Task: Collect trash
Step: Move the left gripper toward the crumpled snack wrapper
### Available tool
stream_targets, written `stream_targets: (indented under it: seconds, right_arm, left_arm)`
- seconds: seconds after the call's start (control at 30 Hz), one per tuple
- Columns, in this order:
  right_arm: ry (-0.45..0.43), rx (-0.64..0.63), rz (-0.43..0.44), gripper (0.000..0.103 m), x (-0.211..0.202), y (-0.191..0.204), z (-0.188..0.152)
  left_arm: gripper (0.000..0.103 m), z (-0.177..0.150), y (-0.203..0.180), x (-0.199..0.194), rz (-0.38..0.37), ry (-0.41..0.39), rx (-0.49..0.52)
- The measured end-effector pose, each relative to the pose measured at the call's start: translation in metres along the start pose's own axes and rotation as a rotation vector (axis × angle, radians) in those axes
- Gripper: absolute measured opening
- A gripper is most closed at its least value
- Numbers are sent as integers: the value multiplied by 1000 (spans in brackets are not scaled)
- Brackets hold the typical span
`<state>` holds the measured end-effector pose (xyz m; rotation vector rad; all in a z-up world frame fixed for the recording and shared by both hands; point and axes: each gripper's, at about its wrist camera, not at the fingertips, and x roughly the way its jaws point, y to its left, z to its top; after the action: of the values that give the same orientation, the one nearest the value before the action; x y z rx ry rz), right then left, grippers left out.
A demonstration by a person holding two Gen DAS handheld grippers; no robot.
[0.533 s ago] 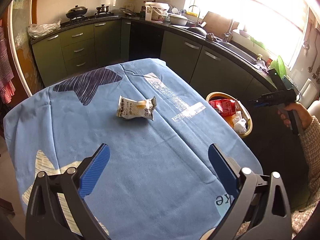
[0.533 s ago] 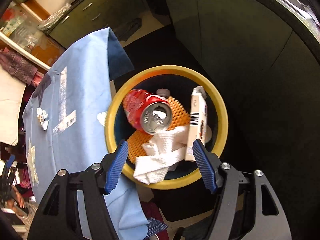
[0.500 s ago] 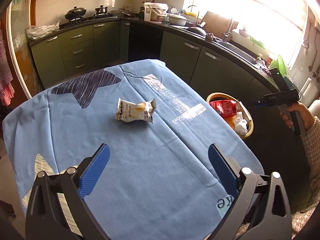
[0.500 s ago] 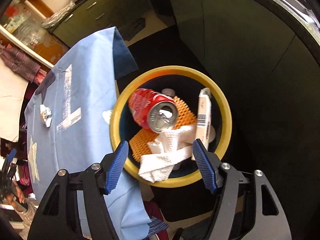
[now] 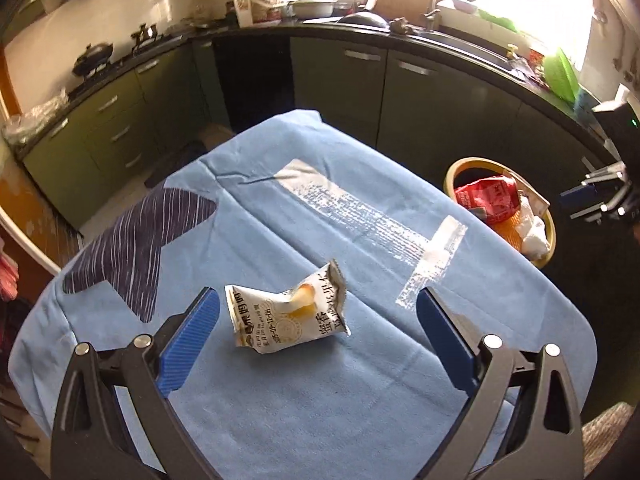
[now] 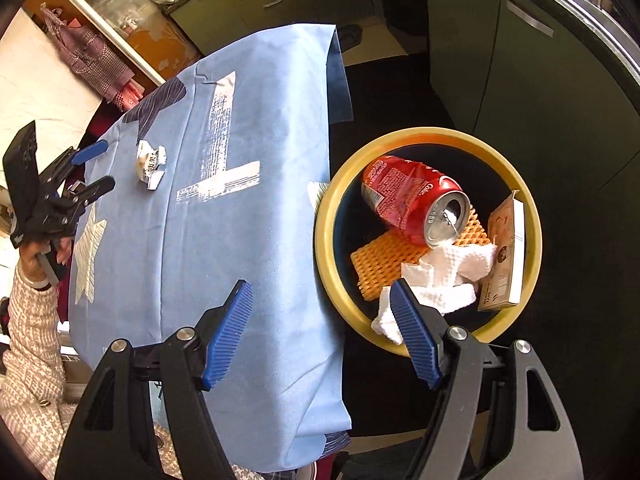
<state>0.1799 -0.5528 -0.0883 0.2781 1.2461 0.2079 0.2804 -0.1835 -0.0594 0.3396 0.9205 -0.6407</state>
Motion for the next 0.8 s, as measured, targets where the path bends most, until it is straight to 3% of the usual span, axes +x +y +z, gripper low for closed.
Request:
stream_targets:
  seconds: [0.13,0.27,0.5,0.63,0.8]
  right_arm:
    - [18,-6,15,71,11,3,3]
    - [38,-16,23,71,22,6,5]
    - [57,-37,38,71,30,9,3]
    - [60,-30,35,72,31,6,5]
    - [70,-38,37,72,33,8,2]
  left_arm:
    - [94,3,23,22,9,70,-170]
    - [94,5,27,41,-12,142,-247]
    - [94,19,37,38,-109,139,-355]
    - [94,36,31,41,-141,114,-357]
    - [94,54,6,60,-264,112,-304]
